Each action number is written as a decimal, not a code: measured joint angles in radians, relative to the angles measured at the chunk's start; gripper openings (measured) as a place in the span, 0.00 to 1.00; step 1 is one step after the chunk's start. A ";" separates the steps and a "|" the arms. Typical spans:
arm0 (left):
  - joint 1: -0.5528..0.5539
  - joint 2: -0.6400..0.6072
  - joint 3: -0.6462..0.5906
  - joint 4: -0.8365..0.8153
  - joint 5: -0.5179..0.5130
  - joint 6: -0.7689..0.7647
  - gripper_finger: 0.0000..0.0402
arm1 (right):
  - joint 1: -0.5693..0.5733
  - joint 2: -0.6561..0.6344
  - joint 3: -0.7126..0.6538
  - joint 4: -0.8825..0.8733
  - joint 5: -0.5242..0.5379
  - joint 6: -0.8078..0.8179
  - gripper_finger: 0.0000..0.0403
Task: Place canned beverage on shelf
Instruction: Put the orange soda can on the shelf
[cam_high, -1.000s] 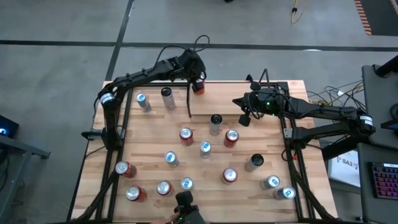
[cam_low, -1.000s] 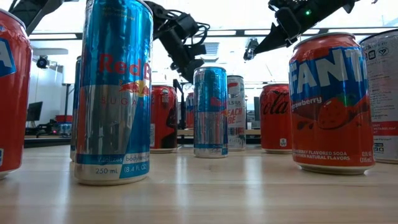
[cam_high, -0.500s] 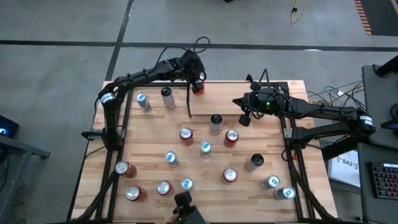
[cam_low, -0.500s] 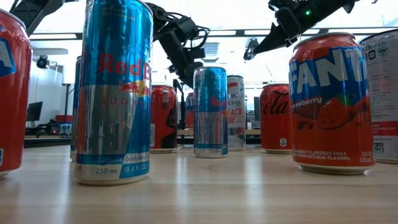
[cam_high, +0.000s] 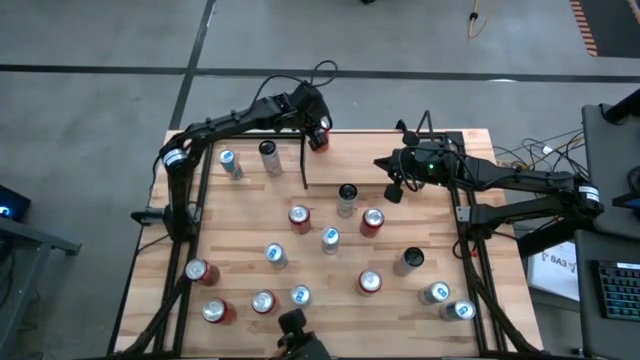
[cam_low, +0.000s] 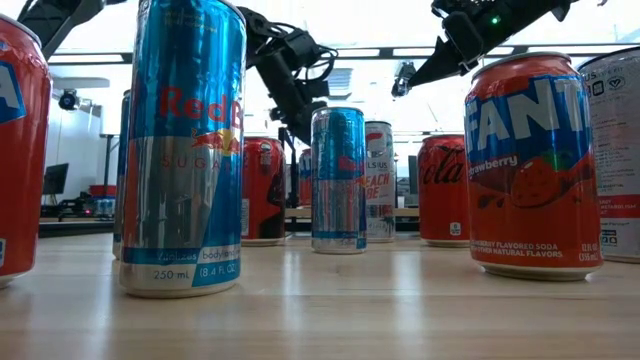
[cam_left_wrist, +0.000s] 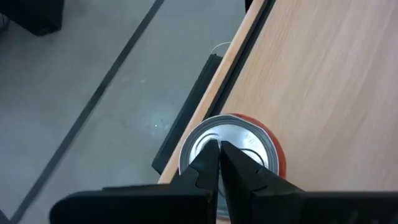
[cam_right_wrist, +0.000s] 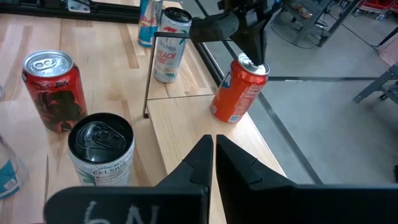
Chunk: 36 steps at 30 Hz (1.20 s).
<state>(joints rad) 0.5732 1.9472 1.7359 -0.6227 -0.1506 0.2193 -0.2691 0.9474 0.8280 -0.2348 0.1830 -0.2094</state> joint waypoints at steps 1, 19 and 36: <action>0.000 -0.001 0.000 -0.009 0.000 -0.007 0.00 | 0.000 0.000 0.000 0.000 0.000 0.000 0.02; -0.013 -0.003 0.015 -0.033 -0.023 -0.100 0.00 | 0.000 0.000 0.000 0.000 0.001 0.000 0.02; -0.074 -0.009 0.083 -0.192 0.045 0.377 0.00 | 0.000 0.000 -0.004 0.000 0.001 -0.004 0.02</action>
<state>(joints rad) 0.4996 1.9383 1.8191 -0.8149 -0.1058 0.5961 -0.2691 0.9478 0.8241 -0.2352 0.1837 -0.2131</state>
